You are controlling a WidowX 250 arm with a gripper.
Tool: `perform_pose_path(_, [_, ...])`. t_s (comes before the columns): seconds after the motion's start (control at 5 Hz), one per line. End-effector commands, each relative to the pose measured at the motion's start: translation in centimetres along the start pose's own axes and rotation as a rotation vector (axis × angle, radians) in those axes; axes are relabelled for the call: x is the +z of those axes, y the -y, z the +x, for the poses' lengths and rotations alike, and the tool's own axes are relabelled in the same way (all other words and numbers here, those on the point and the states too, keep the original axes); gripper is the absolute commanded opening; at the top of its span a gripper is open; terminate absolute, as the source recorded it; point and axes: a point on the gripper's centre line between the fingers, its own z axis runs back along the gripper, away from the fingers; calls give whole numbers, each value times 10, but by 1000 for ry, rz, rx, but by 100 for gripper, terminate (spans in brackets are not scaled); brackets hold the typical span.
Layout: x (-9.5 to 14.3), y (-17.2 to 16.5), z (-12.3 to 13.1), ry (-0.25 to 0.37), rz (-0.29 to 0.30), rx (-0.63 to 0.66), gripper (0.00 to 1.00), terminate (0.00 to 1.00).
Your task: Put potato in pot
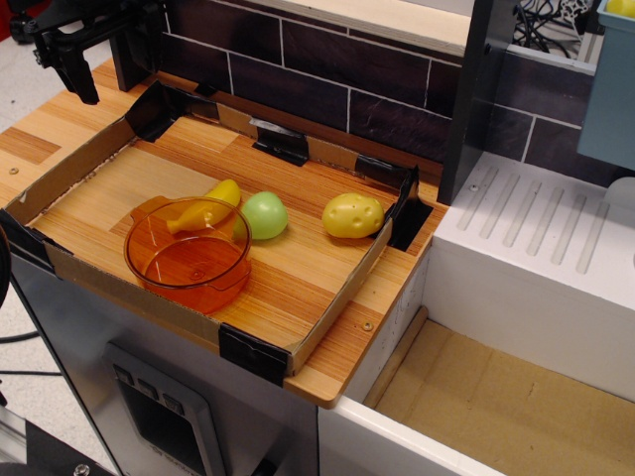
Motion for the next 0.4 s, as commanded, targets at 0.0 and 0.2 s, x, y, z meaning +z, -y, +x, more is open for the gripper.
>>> perform_pose_path(0.0, [0, 0, 0, 0, 0, 0, 100, 0])
perform_pose_path(0.2, [19, 1, -19, -93, -32, 248, 100, 0])
